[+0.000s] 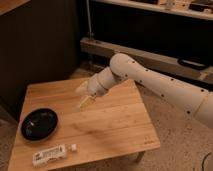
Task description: Place the bottle in the ceramic bowl
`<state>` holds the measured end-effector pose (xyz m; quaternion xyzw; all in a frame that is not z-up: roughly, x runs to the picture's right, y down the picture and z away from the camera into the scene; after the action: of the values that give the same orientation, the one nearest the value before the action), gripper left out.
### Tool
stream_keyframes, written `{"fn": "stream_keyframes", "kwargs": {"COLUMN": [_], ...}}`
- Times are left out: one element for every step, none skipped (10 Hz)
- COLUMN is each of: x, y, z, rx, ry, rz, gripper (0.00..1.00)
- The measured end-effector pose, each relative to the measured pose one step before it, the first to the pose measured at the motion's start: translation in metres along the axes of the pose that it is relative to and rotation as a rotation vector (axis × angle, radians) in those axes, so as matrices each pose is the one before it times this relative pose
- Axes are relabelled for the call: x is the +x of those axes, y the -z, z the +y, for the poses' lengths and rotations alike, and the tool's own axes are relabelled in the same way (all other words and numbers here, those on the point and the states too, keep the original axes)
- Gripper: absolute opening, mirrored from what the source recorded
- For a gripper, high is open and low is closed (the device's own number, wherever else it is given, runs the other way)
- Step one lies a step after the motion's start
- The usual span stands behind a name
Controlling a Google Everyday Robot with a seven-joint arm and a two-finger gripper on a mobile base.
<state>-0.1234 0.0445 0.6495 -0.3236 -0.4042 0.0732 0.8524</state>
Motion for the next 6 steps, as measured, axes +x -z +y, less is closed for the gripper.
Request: {"fn": "stream_keyframes", "kwargs": {"x": [-0.00171,-0.00148,-0.00074,0.00073,-0.00072,0.00054], "y": [-0.00361,-0.00569,-0.00349,-0.00457,-0.00846,-0.00978], "z": [0.00759,0.00866,0.00561,0.00736,0.01093,0.01078], "rx": [0.01367,0.00750,0.00083,0.00343,0.00049,0.00023], "ry": [0.02667,0.02143,0.00607,-0.00065,-0.00244,-0.00608], "rz": [0.04628,0.03448,0.00781,0.00372,-0.00248,-0.00780], "gripper": [0.65,0.65,0.65,0.65,0.65,0.65]}}
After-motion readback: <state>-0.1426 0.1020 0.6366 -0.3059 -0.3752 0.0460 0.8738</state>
